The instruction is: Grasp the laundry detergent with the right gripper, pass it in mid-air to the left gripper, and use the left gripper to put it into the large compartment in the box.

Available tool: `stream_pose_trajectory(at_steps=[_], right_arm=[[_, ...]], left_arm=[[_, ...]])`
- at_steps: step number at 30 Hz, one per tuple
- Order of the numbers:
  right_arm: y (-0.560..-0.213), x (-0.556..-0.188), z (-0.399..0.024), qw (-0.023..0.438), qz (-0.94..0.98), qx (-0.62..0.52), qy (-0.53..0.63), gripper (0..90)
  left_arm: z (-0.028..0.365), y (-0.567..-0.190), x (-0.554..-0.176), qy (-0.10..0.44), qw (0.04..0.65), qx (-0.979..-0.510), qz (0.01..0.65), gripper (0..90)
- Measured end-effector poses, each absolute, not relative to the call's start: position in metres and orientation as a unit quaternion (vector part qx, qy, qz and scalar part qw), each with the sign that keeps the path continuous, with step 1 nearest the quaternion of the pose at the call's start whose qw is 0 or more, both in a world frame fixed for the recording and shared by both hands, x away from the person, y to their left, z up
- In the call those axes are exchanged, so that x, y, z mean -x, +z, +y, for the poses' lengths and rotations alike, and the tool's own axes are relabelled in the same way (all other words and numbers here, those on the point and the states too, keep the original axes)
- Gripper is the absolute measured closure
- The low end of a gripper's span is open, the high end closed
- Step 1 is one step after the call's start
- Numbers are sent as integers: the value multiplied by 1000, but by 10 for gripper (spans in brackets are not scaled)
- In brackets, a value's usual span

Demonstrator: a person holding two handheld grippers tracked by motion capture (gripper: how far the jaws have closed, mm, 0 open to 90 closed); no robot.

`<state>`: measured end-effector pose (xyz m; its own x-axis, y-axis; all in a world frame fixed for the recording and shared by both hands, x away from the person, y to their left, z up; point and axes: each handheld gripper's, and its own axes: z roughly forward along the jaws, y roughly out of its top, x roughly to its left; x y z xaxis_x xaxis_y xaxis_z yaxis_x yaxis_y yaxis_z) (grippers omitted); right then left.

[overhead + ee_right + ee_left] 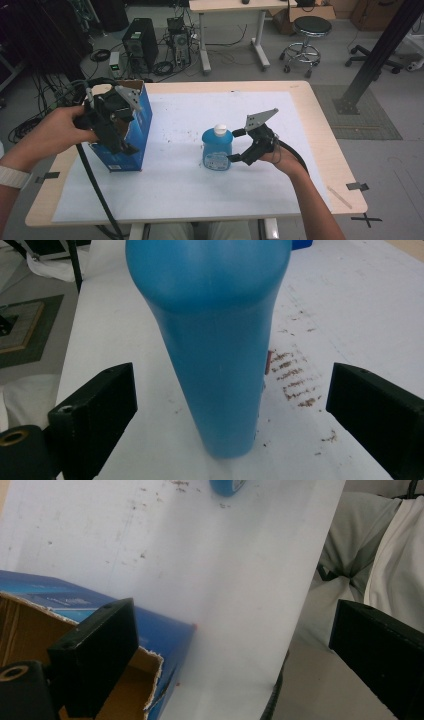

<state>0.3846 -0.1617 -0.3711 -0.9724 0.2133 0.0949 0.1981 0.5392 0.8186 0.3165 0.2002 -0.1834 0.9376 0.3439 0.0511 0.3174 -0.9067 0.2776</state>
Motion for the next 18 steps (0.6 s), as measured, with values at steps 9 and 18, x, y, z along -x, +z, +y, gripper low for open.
stream_pose_trajectory(at_steps=[9, 18], right_arm=[[-378, -387, -151, 7, 872, -116, 476, 62], [-382, -387, -142, 11, 866, -111, 487, 75]], left_arm=[[200, -184, -317, 49, 134, -975, 169, 62], [202, -184, -318, 49, 135, -975, 171, 62]])
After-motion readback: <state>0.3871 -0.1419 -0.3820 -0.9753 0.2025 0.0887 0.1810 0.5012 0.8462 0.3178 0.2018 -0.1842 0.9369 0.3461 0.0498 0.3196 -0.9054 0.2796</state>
